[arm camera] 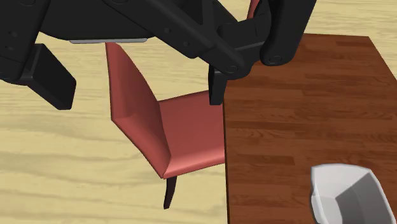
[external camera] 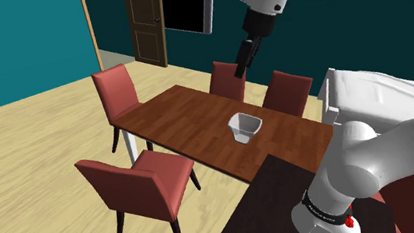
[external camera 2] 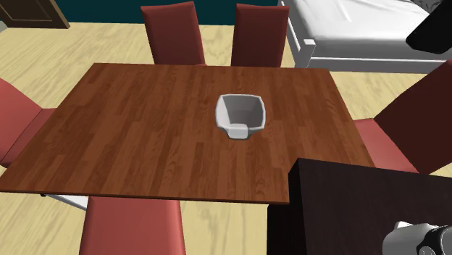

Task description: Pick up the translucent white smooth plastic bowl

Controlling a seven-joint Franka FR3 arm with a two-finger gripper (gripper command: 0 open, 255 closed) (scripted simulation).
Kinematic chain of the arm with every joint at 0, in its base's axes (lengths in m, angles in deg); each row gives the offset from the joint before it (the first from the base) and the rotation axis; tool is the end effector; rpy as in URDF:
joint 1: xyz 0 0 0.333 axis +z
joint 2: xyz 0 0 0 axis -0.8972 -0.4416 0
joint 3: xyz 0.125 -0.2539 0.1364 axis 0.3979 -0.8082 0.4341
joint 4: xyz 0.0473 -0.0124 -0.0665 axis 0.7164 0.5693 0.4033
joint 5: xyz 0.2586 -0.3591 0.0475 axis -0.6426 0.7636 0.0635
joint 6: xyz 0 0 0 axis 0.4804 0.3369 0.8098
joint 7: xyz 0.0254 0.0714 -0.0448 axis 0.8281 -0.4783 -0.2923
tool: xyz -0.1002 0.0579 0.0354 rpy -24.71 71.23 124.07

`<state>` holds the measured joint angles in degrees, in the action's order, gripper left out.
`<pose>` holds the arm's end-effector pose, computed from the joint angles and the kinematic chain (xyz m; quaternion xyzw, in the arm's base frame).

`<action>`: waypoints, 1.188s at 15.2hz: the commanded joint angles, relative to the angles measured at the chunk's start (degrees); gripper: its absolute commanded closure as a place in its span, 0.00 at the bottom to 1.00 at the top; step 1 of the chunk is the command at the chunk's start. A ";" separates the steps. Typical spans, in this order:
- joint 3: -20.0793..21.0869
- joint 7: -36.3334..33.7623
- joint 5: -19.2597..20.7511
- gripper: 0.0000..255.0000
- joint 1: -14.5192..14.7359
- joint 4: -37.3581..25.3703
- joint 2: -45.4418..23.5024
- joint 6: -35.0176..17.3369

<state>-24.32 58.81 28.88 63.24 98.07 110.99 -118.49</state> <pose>0.3631 0.0182 0.6368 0.9913 0.0887 0.0968 0.0080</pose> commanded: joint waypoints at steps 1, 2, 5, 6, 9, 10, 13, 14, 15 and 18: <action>0.00 0.00 0.00 0.00 0.00 0.00 0.00 0.00; -0.31 0.46 0.57 0.00 -0.26 1.61 -0.09 -1.50; -1.28 1.79 2.33 0.00 -1.12 6.11 -0.75 -6.11; -1.62 2.20 2.94 0.00 -1.44 7.50 -1.11 -7.70; -2.70 3.39 4.84 0.00 -2.51 11.35 -2.61 -12.59; -3.08 3.75 5.50 0.00 -2.90 12.51 -3.27 -14.28; -4.25 4.76 7.55 0.00 -4.17 15.64 -5.72 -19.49; -4.65 5.07 8.26 0.00 -4.64 16.55 -6.70 -21.28; -5.05 5.35 8.99 0.00 -5.12 17.39 -7.77 -23.09; -6.26 6.08 11.27 0.00 -6.67 19.49 -11.49 -28.68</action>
<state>-30.36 64.87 39.39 57.02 116.51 100.62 -145.00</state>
